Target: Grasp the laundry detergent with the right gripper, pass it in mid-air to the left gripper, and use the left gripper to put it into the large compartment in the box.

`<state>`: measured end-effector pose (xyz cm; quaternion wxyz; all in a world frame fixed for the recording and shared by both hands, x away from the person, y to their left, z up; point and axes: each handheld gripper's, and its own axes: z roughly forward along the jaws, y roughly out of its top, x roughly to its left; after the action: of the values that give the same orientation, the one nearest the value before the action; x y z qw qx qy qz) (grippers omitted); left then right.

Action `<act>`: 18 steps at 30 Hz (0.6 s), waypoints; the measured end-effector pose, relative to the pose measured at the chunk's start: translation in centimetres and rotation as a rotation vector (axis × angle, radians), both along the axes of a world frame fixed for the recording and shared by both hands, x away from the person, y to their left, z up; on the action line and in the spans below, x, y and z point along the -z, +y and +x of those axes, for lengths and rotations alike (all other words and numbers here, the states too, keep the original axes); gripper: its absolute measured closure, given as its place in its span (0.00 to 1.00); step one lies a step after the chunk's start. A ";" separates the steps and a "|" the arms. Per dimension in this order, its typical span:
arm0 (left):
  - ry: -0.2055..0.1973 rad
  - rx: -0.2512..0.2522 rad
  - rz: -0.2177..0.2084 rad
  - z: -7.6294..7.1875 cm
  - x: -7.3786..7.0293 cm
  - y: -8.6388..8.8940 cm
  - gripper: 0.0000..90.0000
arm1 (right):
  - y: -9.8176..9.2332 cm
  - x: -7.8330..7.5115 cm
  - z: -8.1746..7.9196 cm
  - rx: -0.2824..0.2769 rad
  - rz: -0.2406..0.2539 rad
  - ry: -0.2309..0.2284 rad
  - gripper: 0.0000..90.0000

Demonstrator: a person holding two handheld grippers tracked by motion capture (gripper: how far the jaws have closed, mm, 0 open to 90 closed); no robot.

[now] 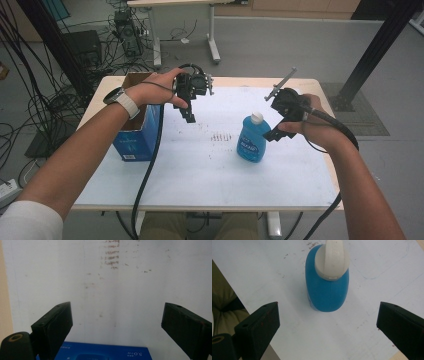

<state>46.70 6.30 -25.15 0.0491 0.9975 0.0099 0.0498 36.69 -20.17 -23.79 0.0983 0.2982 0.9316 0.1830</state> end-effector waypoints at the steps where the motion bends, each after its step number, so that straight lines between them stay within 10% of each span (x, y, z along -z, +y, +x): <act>1: 0.000 0.000 0.000 0.0 0.0 0.0 0.12 | -0.1 0.1 0.0 0.000 0.003 0.000 0.05; 18: -0.004 -0.002 0.002 -0.3 0.0 -0.4 0.11 | -0.8 1.0 -0.1 0.024 0.051 -0.011 0.04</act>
<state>46.35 5.88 -25.12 0.0482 0.9974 0.0110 0.0519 36.62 -20.94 -24.78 0.0979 0.3107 0.9224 0.2074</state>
